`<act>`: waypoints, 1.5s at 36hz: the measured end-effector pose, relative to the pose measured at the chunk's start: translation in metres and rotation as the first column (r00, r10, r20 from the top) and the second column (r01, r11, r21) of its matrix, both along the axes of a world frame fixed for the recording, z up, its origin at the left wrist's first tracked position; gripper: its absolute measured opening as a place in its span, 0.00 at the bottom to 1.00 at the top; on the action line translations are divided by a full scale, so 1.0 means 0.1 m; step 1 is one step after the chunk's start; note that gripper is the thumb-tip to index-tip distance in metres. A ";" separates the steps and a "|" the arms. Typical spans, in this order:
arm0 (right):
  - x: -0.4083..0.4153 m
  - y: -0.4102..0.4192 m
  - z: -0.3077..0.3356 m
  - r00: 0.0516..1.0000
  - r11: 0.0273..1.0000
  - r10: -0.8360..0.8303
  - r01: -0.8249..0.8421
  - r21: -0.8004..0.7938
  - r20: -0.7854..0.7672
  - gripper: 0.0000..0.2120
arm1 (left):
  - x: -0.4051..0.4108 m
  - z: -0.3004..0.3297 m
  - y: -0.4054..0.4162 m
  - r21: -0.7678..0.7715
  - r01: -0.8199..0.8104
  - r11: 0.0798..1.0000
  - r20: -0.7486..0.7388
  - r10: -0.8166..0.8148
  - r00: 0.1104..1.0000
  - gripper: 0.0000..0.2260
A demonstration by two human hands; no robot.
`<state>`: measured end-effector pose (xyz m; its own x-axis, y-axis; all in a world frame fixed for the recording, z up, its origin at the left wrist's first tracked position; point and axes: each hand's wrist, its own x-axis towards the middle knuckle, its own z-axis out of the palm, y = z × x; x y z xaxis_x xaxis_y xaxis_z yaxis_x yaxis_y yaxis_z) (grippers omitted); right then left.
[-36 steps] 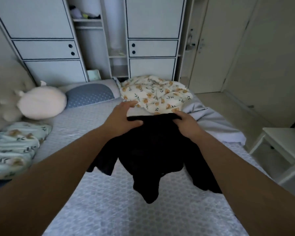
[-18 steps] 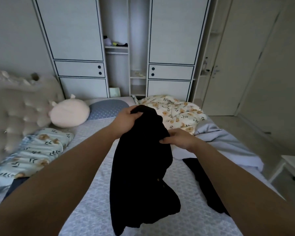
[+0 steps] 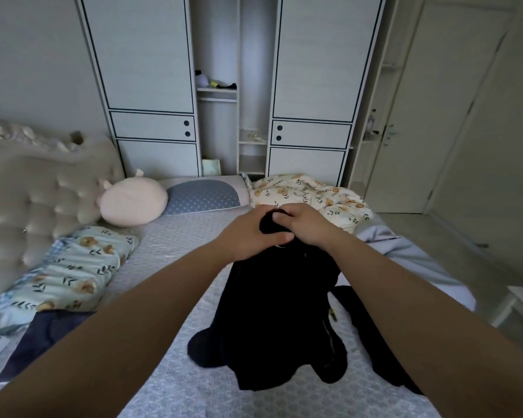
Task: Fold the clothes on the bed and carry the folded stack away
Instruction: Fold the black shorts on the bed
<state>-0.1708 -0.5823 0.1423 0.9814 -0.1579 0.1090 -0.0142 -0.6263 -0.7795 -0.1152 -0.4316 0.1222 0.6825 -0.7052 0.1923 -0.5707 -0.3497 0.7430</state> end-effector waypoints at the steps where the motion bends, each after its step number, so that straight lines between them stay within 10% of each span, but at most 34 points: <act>1: -0.01 0.00 0.01 1.000 1.000 0.007 -0.007 -0.004 0.001 0.13 | -0.01 -0.01 -0.03 0.037 -0.035 0.999 0.042 0.033 0.999 0.22; 8: -0.04 -0.13 0.09 0.998 0.963 0.036 -0.049 -0.266 -0.053 0.12 | -0.07 0.02 -0.17 0.280 -0.095 0.955 0.231 0.029 0.973 0.09; 20: -0.22 -0.47 -0.09 0.952 0.814 -0.131 0.262 -0.518 0.276 0.09 | -0.05 0.34 -0.53 -0.081 -0.106 0.991 0.059 0.111 0.992 0.12; 26: -0.37 -0.79 -0.21 0.859 0.786 -0.429 0.508 -0.352 0.281 0.06 | 0.06 0.47 -0.46 -0.229 -0.112 0.967 -0.102 0.090 0.991 0.12; 37: -0.19 -0.50 0.00 0.976 0.985 -0.166 0.171 -0.024 0.143 0.10 | 0.11 0.65 -0.41 -0.210 -0.007 0.978 0.136 0.036 0.990 0.06; 42: -0.14 -0.40 0.13 0.881 0.918 -0.239 0.342 -0.201 0.409 0.13 | 0.09 0.70 -0.42 -0.177 0.040 0.983 0.207 -0.002 0.978 0.07; 54: -0.15 -0.56 0.09 0.861 0.794 -0.436 0.504 -0.339 0.260 0.13 | 0.10 1.03 -0.47 -0.483 -0.085 0.871 0.145 0.175 0.974 0.06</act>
